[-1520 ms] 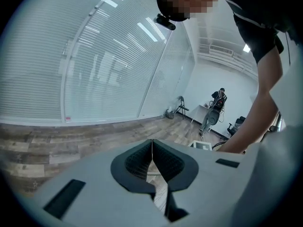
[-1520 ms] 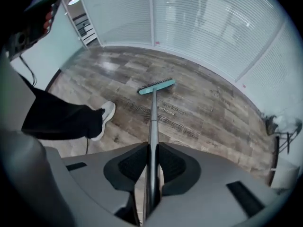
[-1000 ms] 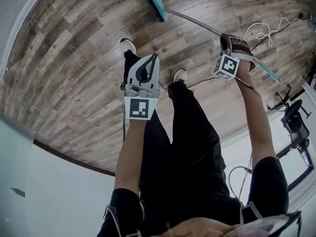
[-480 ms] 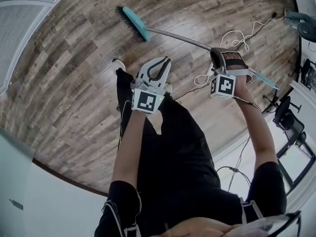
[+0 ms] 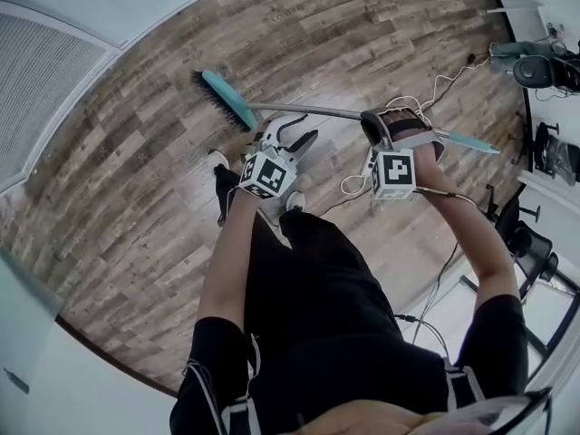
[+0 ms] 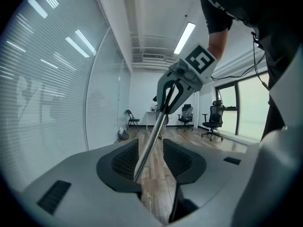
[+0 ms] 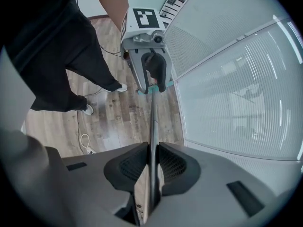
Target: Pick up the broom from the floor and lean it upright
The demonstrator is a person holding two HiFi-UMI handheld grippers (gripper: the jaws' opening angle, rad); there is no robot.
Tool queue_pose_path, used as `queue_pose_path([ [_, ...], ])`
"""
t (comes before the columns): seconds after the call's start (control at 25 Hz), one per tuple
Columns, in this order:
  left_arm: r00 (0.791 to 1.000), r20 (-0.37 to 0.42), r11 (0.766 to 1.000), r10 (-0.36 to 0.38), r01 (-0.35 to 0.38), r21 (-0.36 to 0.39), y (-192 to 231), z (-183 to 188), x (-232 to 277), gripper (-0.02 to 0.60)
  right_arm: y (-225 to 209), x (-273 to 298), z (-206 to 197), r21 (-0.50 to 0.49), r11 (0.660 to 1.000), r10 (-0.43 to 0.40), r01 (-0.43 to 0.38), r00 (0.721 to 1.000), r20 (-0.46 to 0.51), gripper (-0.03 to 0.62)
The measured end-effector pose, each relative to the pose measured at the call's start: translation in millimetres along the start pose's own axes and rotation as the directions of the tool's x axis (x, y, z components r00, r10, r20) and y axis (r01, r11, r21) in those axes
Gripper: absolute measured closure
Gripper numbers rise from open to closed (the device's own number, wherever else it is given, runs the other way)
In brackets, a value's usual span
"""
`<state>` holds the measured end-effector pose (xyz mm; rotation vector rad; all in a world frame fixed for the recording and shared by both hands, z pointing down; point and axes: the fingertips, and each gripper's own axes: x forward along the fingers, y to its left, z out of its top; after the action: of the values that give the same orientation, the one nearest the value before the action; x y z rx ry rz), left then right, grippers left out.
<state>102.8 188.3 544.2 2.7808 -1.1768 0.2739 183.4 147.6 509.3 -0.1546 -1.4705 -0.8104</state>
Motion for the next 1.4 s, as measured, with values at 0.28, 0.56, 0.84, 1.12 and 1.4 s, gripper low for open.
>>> queue_pose_path([
  [0.28,0.999,0.007,0.996,0.036,-0.037,0.084,0,37,6,0.420,-14,-59,17,-0.110,0.993,-0.044,0.045,0.999,0.005,0.513],
  [0.56,0.998,-0.048,0.991,0.026,-0.020,0.135,-22,37,1,0.458,-6,-86,40,-0.194,0.980,-0.033,0.035,0.999,0.016,0.513],
  [0.84,0.994,-0.099,0.994,-0.044,0.054,0.099,-47,31,-9,0.476,7,-94,55,-0.282,0.957,-0.051,0.065,0.997,0.057,0.508],
  [1.12,0.996,-0.051,0.997,-0.078,0.078,0.003,-42,54,-1,0.480,-22,-119,55,-0.440,0.852,-0.304,0.283,0.952,0.023,0.421],
  [1.4,0.990,-0.028,0.983,-0.140,0.142,0.113,-48,100,28,0.483,-38,-160,27,-0.507,0.779,-0.442,0.369,0.897,-0.025,0.375],
])
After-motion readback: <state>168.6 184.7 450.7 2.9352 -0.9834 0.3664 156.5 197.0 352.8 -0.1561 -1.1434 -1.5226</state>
